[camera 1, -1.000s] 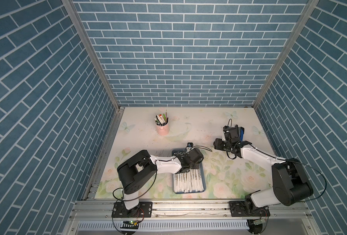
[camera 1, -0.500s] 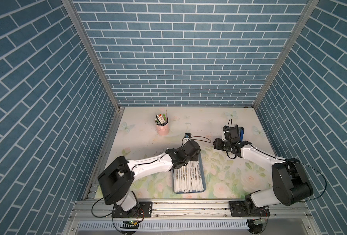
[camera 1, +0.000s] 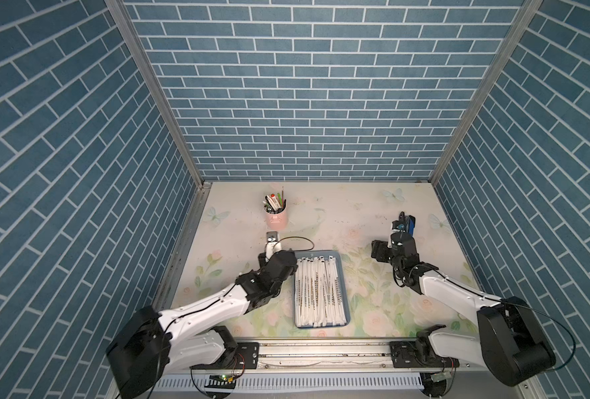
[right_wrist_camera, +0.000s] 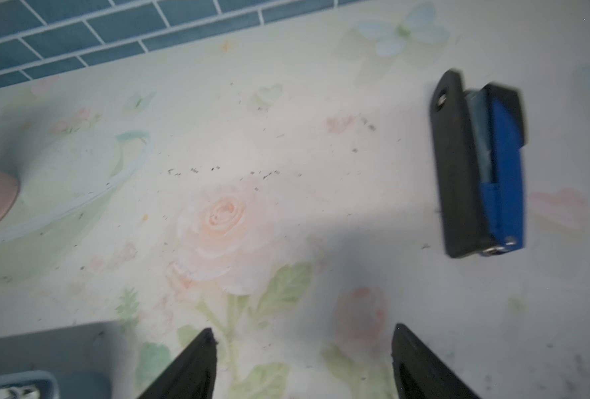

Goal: Put the straws into the storage box
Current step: Reset both arms

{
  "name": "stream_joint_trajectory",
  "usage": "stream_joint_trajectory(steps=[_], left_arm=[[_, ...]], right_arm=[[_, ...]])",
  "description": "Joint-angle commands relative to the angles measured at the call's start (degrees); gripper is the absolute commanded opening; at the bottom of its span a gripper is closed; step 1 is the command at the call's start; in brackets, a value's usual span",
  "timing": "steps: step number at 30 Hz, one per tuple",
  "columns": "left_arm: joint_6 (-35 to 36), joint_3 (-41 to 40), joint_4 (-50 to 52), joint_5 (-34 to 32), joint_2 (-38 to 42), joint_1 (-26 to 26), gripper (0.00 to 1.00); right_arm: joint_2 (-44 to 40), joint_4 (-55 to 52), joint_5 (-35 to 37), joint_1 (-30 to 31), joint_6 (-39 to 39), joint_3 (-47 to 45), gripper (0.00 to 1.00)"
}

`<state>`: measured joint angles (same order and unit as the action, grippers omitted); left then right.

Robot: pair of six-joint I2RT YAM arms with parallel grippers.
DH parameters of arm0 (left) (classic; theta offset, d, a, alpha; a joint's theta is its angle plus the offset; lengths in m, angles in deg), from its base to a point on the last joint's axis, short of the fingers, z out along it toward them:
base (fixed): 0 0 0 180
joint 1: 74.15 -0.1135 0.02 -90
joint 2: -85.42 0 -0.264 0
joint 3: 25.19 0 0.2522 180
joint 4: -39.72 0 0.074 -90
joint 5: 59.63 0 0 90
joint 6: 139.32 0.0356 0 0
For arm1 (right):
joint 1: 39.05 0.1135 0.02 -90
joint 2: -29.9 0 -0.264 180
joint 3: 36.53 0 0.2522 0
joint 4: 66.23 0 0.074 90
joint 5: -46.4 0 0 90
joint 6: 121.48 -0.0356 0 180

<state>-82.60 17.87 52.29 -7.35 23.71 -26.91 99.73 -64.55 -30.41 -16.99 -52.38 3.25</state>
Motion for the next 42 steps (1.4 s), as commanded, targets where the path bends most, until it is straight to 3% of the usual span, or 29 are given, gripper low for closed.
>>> stream_joint_trajectory(steps=[1,3,8,12,15,19,21,25,26,28,29,31,42], left_arm=[[11.1,-5.7,-11.4,-17.7,4.8,-6.1,0.82],[10.3,-7.8,-13.3,-19.4,6.4,-14.3,0.82],[17.0,-15.5,-28.4,-12.0,9.6,-27.9,0.81],[23.9,-17.8,-40.0,1.7,4.0,-34.9,0.81],[26.7,-20.1,-52.8,11.3,-4.7,-38.1,0.81],[33.0,-17.7,-61.8,22.6,-13.9,-39.3,0.82],[36.5,-16.2,-62.7,25.3,-16.7,-39.2,0.84],[35.9,-17.4,-68.9,25.7,-20.3,-40.7,0.93],[35.6,-18.2,-72.1,25.2,-22.4,-40.8,1.0],[31.7,-17.9,-75.2,25.1,-26.1,-43.6,1.0],[31.0,-17.8,-73.0,25.4,-25.2,-44.3,1.0],[30.4,-18.5,-75.6,25.4,-25.8,-44.8,1.0],[32.4,-16.4,-70.8,29.0,-25.2,-44.4,1.0]], right_arm=[[-2.4,21.0,15.3,-0.5,12.2,-4.9,0.82],[-1.5,21.9,20.0,-2.1,15.8,-4.5,0.83],[2.5,33.5,19.3,-5.4,20.4,-7.8,0.83],[8.6,40.8,20.4,-10.6,21.4,-9.0,0.82],[9.8,46.1,11.7,-14.7,18.8,-11.1,0.82],[12.6,53.1,5.7,-14.8,22.0,-12.8,0.81],[15.4,58.8,3.4,-14.8,23.6,-14.3,0.81],[15.4,56.9,1.5,-15.2,23.1,-13.5,0.8],[15.9,57.4,0.6,-15.6,22.8,-13.7,0.8],[19.1,64.2,0.3,-16.3,22.6,-15.4,0.81],[17.8,60.2,0.9,-16.3,21.9,-14.8,0.81],[18.3,61.2,0.5,-16.4,21.9,-14.9,1.0],[18.2,61.8,1.1,-17.1,21.1,-15.1,1.0]])
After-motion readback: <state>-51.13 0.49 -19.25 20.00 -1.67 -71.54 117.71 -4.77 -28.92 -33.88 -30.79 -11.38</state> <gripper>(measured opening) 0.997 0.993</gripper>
